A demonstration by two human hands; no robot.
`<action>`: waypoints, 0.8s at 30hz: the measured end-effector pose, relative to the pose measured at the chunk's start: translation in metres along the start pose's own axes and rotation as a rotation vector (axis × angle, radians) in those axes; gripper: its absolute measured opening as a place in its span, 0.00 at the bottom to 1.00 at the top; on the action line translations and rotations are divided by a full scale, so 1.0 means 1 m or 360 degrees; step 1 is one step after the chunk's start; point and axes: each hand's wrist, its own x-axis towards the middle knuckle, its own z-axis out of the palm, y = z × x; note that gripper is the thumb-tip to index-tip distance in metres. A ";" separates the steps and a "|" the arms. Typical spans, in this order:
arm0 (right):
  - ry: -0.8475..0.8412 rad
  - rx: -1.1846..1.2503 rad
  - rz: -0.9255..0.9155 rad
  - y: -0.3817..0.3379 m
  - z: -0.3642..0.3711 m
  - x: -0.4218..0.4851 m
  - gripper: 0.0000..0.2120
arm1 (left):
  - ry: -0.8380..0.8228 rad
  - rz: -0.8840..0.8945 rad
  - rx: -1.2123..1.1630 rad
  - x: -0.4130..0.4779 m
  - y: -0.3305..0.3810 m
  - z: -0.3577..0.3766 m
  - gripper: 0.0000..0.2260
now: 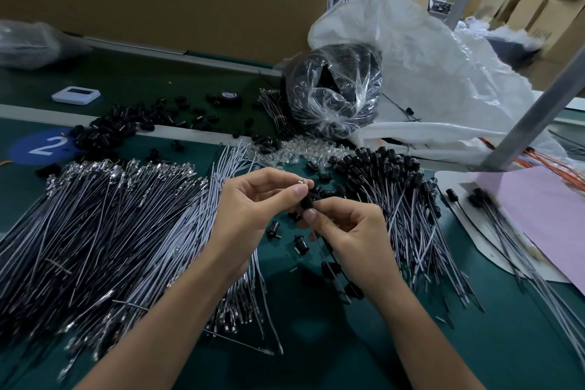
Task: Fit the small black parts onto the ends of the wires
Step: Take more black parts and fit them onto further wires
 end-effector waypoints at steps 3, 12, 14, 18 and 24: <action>0.0009 0.0010 -0.0014 -0.001 0.000 0.000 0.05 | 0.0048 -0.0021 -0.0099 0.000 -0.001 0.001 0.08; 0.0048 0.0034 -0.0021 0.001 0.000 0.000 0.02 | 0.0068 -0.0101 -0.0243 -0.002 -0.006 0.003 0.09; 0.0047 0.0019 -0.0034 0.000 0.000 0.000 0.03 | 0.0057 -0.0108 -0.0247 -0.002 -0.007 0.003 0.08; 0.0021 0.0025 -0.0015 0.000 0.000 0.000 0.06 | 0.0056 -0.0089 -0.0209 -0.003 -0.005 0.004 0.09; 0.0034 0.0042 -0.0023 -0.003 0.002 -0.002 0.07 | 0.0084 -0.0025 -0.0102 -0.004 -0.006 0.006 0.04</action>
